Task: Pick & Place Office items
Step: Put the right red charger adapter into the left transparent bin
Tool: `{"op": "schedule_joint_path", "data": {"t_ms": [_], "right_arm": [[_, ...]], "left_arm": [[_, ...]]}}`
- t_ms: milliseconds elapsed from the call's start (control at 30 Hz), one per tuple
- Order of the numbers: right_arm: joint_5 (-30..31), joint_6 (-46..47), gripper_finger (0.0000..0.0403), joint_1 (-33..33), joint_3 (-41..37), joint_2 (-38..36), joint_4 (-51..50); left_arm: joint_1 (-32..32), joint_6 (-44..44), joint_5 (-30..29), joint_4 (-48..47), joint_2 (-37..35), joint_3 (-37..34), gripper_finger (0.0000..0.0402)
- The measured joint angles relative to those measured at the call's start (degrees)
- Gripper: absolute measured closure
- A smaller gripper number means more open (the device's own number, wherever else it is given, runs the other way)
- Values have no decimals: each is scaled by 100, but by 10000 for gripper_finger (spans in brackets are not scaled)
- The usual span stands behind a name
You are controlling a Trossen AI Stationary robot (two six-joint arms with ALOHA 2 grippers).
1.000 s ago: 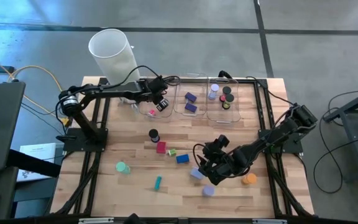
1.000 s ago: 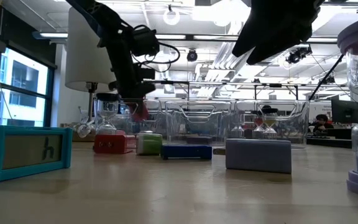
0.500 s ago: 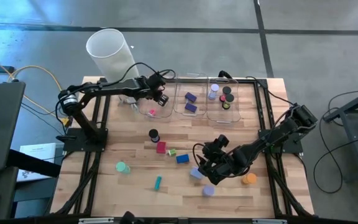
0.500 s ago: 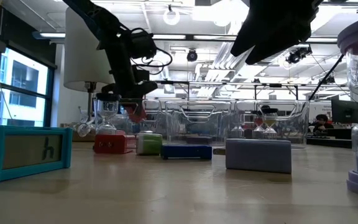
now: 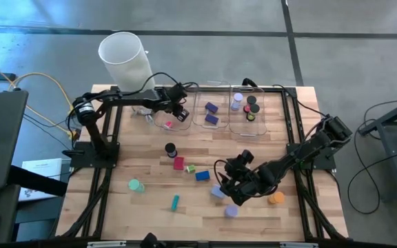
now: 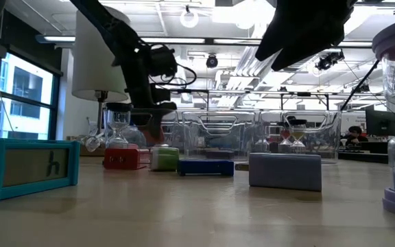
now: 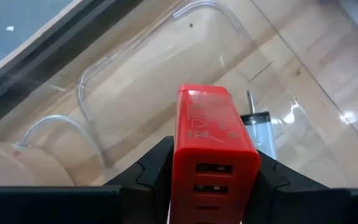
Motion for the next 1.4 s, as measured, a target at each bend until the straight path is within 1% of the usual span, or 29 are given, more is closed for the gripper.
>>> {"op": "schedule_joint_path", "data": {"t_ms": [267, 433, 533, 967, 1400], "right_arm": [[1, -109, 112, 0, 0, 0, 7], [1, -111, 112, -4, 0, 0, 13], [1, -129, 112, -4, 0, 0, 15], [1, -131, 112, -4, 0, 0, 22], [1, -133, 112, -4, 0, 0, 22]], "left_arm": [[0, 14, 16, 168, 6, 0, 277], [-25, 499, 16, 168, 6, 0, 277], [-33, 634, 33, 186, 6, -2, 277], [-28, 674, 31, 328, 6, -4, 276], [-28, 1098, 16, 380, 6, -4, 276]]}}
